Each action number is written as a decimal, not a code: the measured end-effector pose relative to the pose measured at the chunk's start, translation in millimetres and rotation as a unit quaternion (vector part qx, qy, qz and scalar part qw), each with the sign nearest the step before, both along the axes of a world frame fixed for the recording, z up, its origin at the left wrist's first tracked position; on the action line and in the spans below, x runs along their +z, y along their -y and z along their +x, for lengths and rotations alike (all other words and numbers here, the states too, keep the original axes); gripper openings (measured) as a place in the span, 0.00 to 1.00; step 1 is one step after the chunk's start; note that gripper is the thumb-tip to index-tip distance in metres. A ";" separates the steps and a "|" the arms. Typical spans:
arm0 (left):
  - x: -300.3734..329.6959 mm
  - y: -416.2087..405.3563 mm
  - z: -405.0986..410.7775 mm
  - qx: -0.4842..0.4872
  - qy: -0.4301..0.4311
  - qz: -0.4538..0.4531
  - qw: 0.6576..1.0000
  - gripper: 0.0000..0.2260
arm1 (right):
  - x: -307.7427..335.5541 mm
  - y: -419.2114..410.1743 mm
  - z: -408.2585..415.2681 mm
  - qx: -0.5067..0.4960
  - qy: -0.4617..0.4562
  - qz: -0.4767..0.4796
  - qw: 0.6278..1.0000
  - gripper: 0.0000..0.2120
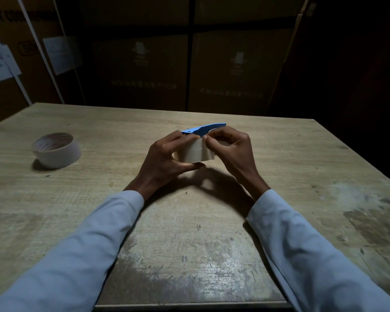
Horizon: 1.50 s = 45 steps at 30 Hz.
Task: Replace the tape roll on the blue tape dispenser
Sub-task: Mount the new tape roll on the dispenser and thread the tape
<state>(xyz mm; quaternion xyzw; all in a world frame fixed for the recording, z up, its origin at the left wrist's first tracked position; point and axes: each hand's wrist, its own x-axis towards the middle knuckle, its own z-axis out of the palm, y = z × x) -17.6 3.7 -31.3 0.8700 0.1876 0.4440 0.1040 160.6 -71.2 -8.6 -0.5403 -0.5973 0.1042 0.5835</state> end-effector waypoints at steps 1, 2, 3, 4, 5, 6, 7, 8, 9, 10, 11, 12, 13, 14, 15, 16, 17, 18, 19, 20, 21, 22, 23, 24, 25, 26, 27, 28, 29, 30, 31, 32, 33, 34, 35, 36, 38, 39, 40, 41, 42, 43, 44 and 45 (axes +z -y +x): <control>0.0 -0.1 0.1 -0.001 -0.003 0.001 1.000 0.29 | -0.5 -1.3 2.9 -0.001 -0.012 -0.002 1.000 0.02; 0.2 -0.1 -0.1 -0.001 -0.006 0.000 1.000 0.29 | -1.3 -2.4 5.3 -0.004 -0.020 -0.005 1.000 0.03; 0.5 -0.1 -0.1 -0.002 -0.009 -0.003 1.000 0.29 | -1.7 -2.8 6.9 -0.004 -0.021 -0.007 1.000 0.03; 0.2 0.1 -0.1 -0.002 -0.010 -0.005 1.000 0.30 | -2.1 -2.7 7.7 -0.001 -0.020 -0.008 1.000 0.03; 0.0 0.3 -0.1 -0.002 -0.009 -0.006 1.000 0.30 | -1.8 -2.1 7.3 0.006 -0.017 -0.011 1.000 0.03; -0.3 0.6 0.0 -0.001 -0.007 -0.006 1.000 0.29 | -1.7 -1.3 6.8 0.018 -0.013 -0.014 1.000 0.03; -0.3 0.6 0.0 -0.001 -0.004 -0.007 1.000 0.29 | -2.0 -0.6 5.9 0.027 -0.009 -0.017 0.999 0.03; -0.1 0.4 0.1 0.000 -0.002 -0.007 1.000 0.29 | -2.2 0.1 5.1 0.034 -0.004 -0.017 0.999 0.04; 0.2 -0.1 0.1 0.001 0.002 -0.006 1.000 0.29 | -2.3 0.1 4.6 0.038 -0.001 -0.019 0.999 0.05; 0.4 -0.6 0.0 0.003 0.007 -0.006 1.000 0.29 | -2.5 -0.3 4.9 0.041 -0.006 -0.023 0.999 0.05; 0.6 -1.1 -0.1 0.003 0.012 -0.006 1.000 0.28 | -2.0 -0.3 5.3 0.044 -0.016 -0.027 0.999 0.05; 0.5 -1.4 -0.1 0.004 0.015 -0.007 1.000 0.28 | -1.4 -0.3 5.7 0.048 -0.027 -0.029 0.998 0.05; 0.3 -1.5 0.0 0.006 0.017 -0.008 1.000 0.28 | -0.5 -0.1 5.7 0.051 -0.037 -0.031 0.998 0.05; 0.1 -1.3 0.0 0.006 0.017 -0.010 1.000 0.28 | 0.3 0.2 5.2 0.054 -0.047 -0.034 0.997 0.06; 0.3 -1.3 -0.1 0.006 0.018 -0.010 1.000 0.29 | 0.8 0.3 4.5 0.056 -0.056 -0.036 0.996 0.06; 0.5 -1.2 0.1 0.004 0.019 -0.010 1.000 0.29 | 1.2 0.3 3.5 0.056 -0.062 -0.037 0.996 0.06; 1.1 -1.1 0.2 0.002 0.020 -0.010 1.000 0.29 | 2.0 0.6 2.4 0.054 -0.064 -0.037 0.996 0.06; 1.4 -0.7 0.7 0.000 0.020 -0.009 1.000 0.29 | 2.5 0.6 1.5 0.051 -0.064 -0.036 0.996 0.07; 1.6 -0.1 0.9 -0.002 0.021 -0.009 1.000 0.29 | 2.8 0.4 1.0 0.047 -0.062 -0.033 0.996 0.07; 1.7 0.1 1.1 -0.004 0.021 -0.010 1.000 0.28 | 3.0 0.3 0.7 0.044 -0.058 -0.030 0.997 0.07; 1.7 0.3 1.2 -0.005 0.021 -0.011 1.000 0.28 | 3.2 0.5 0.3 0.041 -0.055 -0.026 0.997 0.07; 1.5 0.6 1.4 -0.004 0.020 -0.010 1.000 0.28 | 3.4 0.9 -0.7 0.040 -0.052 -0.022 0.998 0.07; 1.4 0.8 1.7 -0.001 0.018 -0.009 1.000 0.29 | 4.0 1.1 -1.8 0.038 -0.048 -0.017 0.998 0.08; 1.3 1.2 2.0 0.002 0.017 -0.008 1.000 0.29 | 4.6 1.1 -3.0 0.037 -0.044 -0.013 0.998 0.08; 1.4 1.5 2.3 0.005 0.016 -0.006 1.000 0.29 | 4.9 0.7 -4.0 0.034 -0.041 -0.009 0.999 0.09; 1.5 1.8 2.6 0.007 0.017 -0.003 1.000 0.29 | 5.0 0.2 -4.6 0.029 -0.038 -0.006 0.999 0.09; 1.6 2.1 2.6 0.010 0.020 -0.001 1.000 0.29 | 4.7 -0.5 -4.9 0.024 -0.038 -0.003 0.999 0.09; 1.8 2.7 2.4 0.013 0.025 0.001 1.000 0.29 | 4.2 -1.2 -5.0 0.019 -0.041 0.001 0.999 0.10; 2.3 2.9 1.9 0.018 0.031 0.004 0.999 0.30 | 3.3 -2.2 -4.5 0.014 -0.049 0.005 0.999 0.09; 2.9 3.1 1.4 0.024 0.037 0.009 0.999 0.30 | 2.2 -3.1 -4.1 0.012 -0.066 0.009 0.998 0.09; 3.8 3.8 0.9 0.032 0.044 0.015 0.998 0.31 | 1.5 -3.5 -3.9 0.010 -0.093 0.010 0.996 0.08; 4.5 4.6 0.7 0.040 0.050 0.020 0.998 0.31 | 1.4 -3.3 -4.4 0.011 -0.121 0.006 0.993 0.06; 5.2 5.5 0.7 0.048 0.054 0.026 0.997 0.31 | 1.3 -3.2 -5.1 0.008 -0.136 0.000 0.991 0.06; 5.6 6.3 0.9 0.056 0.054 0.034 0.996 0.31 | 0.8 -3.3 -5.7 0.001 -0.133 -0.005 0.991 0.07; 5.4 6.7 0.8 0.065 0.048 0.043 0.996 0.31 | -0.1 -3.6 -6.3 -0.006 -0.115 -0.011 0.993 0.09; 4.8 6.3 0.4 0.075 0.039 0.054 0.995 0.31 | -0.1 -3.3 -7.5 -0.009 -0.101 -0.016 0.995 0.10; 3.0 3.7 -1.6 0.101 0.016 0.078 0.992 0.31 | 0.3 -3.0 -9.3 -0.007 -0.100 -0.022 0.995 0.10; 2.1 2.1 -2.8 0.113 0.004 0.094 0.989 0.31 | 0.2 -3.3 -9.8 -0.008 -0.104 -0.025 0.994 0.08; 1.4 1.0 -3.4 0.124 -0.009 0.112 0.986 0.31 | 0.3 -3.4 -10.2 -0.009 -0.105 -0.029 0.994 0.07; 1.2 1.0 -3.3 0.134 -0.021 0.133 0.982 0.31 | 0.1 -3.5 -10.2 -0.011 -0.105 -0.035 0.994 0.06; 1.0 1.7 -2.7 0.144 -0.031 0.153 0.977 0.31 | -0.2 -3.7 -9.9 -0.010 -0.103 -0.043 0.994 0.05; 1.1 2.9 -1.9 0.153 -0.038 0.173 0.972 0.31 | -0.4 -3.8 -9.8 -0.009 -0.100 -0.053 0.994 0.05; 1.0 3.9 -0.9 0.161 -0.044 0.190 0.967 0.30 | -0.4 -3.9 -9.5 -0.007 -0.094 -0.063 0.994 0.05; 0.9 4.3 -0.2 0.168 -0.051 0.205 0.963 0.30 | -0.5 -4.1 -9.1 -0.007 -0.085 -0.073 0.994 0.05</control>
